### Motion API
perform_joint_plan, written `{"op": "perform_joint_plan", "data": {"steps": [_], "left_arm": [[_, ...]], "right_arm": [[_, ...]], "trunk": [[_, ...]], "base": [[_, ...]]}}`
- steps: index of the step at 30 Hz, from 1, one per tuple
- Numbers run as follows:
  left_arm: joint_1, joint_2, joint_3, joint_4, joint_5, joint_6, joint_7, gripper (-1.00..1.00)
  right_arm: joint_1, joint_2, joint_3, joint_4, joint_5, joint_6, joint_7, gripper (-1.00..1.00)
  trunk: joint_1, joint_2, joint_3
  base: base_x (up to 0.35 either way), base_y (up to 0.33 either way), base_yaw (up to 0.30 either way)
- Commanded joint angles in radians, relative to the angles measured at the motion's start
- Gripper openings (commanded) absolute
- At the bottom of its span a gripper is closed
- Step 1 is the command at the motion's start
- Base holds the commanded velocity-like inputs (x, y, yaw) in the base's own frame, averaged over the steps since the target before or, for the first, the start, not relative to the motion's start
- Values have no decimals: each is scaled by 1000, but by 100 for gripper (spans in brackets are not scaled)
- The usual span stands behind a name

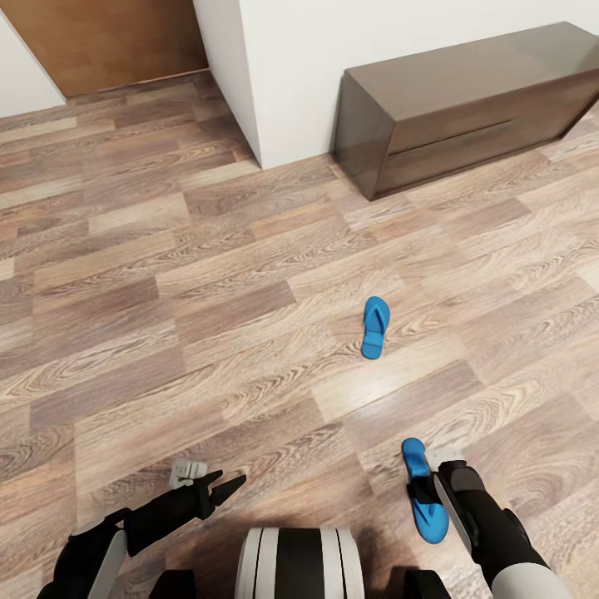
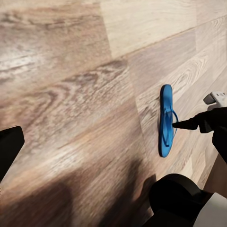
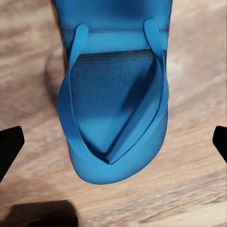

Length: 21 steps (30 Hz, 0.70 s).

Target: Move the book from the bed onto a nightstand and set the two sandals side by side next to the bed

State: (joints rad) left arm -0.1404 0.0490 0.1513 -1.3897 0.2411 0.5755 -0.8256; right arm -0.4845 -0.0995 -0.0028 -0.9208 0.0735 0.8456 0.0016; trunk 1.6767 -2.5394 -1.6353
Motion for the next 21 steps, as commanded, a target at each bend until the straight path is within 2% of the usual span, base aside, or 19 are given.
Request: {"op": "perform_joint_plan", "data": {"steps": [1, 5, 14, 21], "left_arm": [[0, 0, 1, 0, 6, 7, -1, 100], [0, 0, 1, 0, 6, 7, -1, 100], [-1, 0, 1, 0, 6, 7, -1, 100], [0, 0, 1, 0, 6, 7, -1, 100]], "right_arm": [[0, 0, 0, -1, 7, 5, 3, 100], [0, 0, 0, -1, 8, 5, 3, 100], [0, 0, 0, -1, 8, 5, 3, 100], [0, 0, 0, -2, 8, 4, 3, 100]], "trunk": [[0, 0, -5], [2, -1, -20], [2, -1, -20], [5, -3, -47]], "base": [[0, 0, 0], [0, 0, 0], [0, 0, 0], [0, 0, 0]]}}
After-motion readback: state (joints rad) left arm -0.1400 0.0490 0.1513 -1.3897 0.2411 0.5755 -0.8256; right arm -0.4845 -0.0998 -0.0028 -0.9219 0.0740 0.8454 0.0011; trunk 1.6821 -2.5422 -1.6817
